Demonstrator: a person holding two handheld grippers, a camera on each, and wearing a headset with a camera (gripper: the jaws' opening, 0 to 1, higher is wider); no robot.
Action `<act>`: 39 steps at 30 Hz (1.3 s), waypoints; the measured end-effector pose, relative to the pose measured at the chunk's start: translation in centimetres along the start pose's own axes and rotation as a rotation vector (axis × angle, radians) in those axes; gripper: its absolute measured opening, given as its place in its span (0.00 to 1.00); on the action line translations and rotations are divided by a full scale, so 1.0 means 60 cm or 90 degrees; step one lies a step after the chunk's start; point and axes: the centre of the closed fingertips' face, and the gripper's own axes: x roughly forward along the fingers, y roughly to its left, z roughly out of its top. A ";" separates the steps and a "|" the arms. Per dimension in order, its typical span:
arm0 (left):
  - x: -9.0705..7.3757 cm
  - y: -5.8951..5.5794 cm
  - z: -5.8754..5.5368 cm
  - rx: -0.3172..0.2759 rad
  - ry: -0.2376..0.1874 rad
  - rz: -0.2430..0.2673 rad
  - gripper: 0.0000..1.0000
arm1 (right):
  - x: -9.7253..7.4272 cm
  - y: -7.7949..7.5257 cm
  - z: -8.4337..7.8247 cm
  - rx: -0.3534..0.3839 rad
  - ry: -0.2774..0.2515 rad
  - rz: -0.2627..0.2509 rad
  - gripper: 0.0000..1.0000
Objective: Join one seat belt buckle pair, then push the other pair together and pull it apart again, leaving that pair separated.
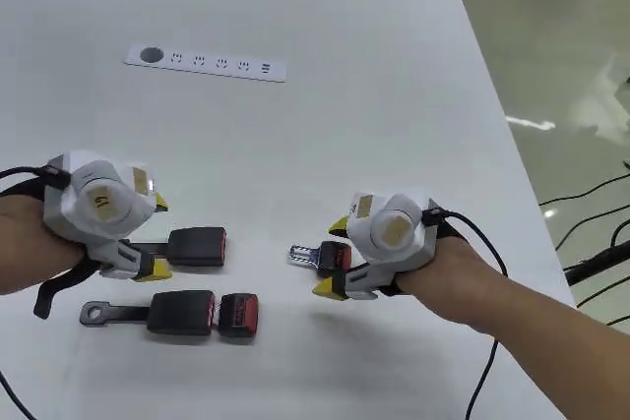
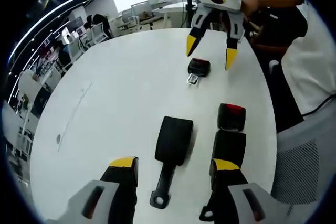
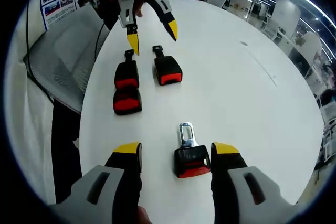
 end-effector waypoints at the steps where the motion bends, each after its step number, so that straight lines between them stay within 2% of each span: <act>1: -0.005 -0.006 -0.005 0.002 0.001 0.000 0.59 | -0.003 0.005 0.004 0.008 -0.006 -0.003 0.53; 4: -0.023 -0.019 -0.023 -0.009 -0.002 0.023 0.67 | -0.007 0.023 0.008 0.009 -0.018 -0.015 0.56; 6: -0.037 -0.031 -0.033 -0.037 -0.007 0.033 0.70 | -0.016 0.037 0.015 0.030 -0.034 -0.024 0.61; 9: -0.055 -0.046 -0.046 -0.071 -0.014 0.047 0.74 | -0.024 0.054 0.007 0.046 -0.042 -0.034 0.64; 12: -0.071 -0.057 -0.065 -0.083 -0.010 0.061 0.79 | -0.029 0.061 -0.002 0.064 -0.047 -0.043 0.69; 14: -0.084 -0.061 -0.073 -0.098 -0.017 0.075 0.81 | -0.036 0.067 -0.010 0.076 -0.048 -0.052 0.71; 15: -0.089 -0.064 -0.081 -0.122 -0.022 0.077 0.82 | -0.040 0.069 -0.014 0.082 -0.049 -0.058 0.73; 19: -0.107 -0.068 -0.104 -0.163 -0.033 0.084 0.88 | -0.052 0.071 -0.024 0.110 -0.056 -0.075 0.79; 21: -0.109 -0.075 -0.108 -0.179 -0.034 0.084 0.89 | -0.060 0.072 -0.029 0.133 -0.058 -0.086 0.84; 23: -0.115 -0.071 -0.122 -0.184 -0.033 0.088 0.91 | -0.066 0.074 -0.028 0.149 -0.074 -0.091 0.90; 26: -0.118 -0.073 -0.132 -0.201 -0.030 0.094 0.95 | -0.072 0.084 -0.034 0.158 -0.072 -0.095 0.93; 27: -0.121 -0.070 -0.146 -0.207 -0.034 0.097 0.97 | -0.072 0.088 -0.038 0.159 -0.071 -0.097 0.93; 29: -0.118 -0.068 -0.149 -0.218 -0.032 0.102 1.00 | -0.073 0.091 -0.042 0.173 -0.071 -0.096 0.95; 31: -0.117 -0.071 -0.151 -0.217 -0.028 0.105 1.00 | -0.072 0.094 -0.039 0.206 -0.089 -0.095 0.98; 35: -0.118 -0.076 -0.159 -0.239 -0.038 0.103 1.00 | -0.080 0.083 -0.039 0.207 -0.096 -0.128 1.00; 39: -0.122 -0.080 -0.169 -0.251 -0.039 0.104 1.00 | -0.083 0.078 -0.043 0.211 -0.092 -0.136 1.00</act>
